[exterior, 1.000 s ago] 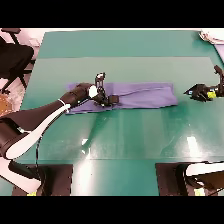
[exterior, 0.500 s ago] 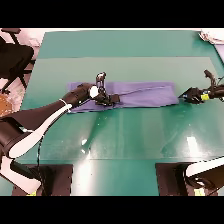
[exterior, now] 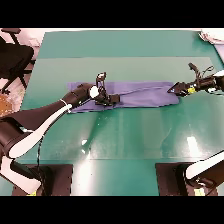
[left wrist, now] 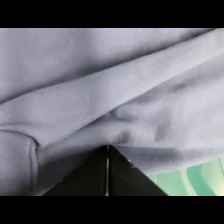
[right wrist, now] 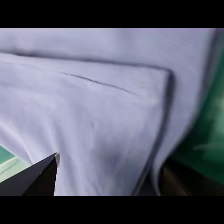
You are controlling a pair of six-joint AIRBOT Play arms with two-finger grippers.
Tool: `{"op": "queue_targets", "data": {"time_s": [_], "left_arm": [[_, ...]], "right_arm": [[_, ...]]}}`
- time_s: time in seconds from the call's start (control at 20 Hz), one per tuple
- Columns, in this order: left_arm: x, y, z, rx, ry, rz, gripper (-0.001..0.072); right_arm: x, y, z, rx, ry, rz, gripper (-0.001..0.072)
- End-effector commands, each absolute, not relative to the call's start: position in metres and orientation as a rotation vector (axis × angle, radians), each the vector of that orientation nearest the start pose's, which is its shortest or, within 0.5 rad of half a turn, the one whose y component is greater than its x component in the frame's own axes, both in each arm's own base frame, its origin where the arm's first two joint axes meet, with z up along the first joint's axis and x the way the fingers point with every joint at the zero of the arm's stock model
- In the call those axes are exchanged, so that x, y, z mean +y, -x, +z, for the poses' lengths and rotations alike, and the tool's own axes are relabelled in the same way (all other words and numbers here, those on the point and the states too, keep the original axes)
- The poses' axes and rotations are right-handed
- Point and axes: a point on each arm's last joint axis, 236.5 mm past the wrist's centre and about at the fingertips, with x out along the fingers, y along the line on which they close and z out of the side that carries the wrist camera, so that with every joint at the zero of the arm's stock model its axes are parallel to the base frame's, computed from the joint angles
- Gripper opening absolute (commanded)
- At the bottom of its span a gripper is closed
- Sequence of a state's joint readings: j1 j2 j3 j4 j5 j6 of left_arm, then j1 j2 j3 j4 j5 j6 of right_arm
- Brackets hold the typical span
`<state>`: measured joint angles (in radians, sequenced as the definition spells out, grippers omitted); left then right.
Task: Fold the shirts.
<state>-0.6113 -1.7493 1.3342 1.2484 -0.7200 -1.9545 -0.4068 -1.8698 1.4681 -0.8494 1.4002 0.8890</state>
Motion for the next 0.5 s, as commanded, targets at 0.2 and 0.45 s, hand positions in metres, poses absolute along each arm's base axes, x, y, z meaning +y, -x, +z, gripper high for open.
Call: {"op": "queue_targets", "data": {"time_s": [0.2, 0.45], "left_arm": [[-0.324, -0.365, -0.107, 1.415, 0.256, -0.333, 0.0022], [-0.328, -0.378, -0.044, 1.289, 0.264, -0.392, 0.002]], "right_arm": [[0.009, -0.441, -0.069, 1.316, -0.547, 0.635, 0.002], [0.007, -0.457, -0.013, 1.171, -0.493, 0.642, 0.0019]]}}
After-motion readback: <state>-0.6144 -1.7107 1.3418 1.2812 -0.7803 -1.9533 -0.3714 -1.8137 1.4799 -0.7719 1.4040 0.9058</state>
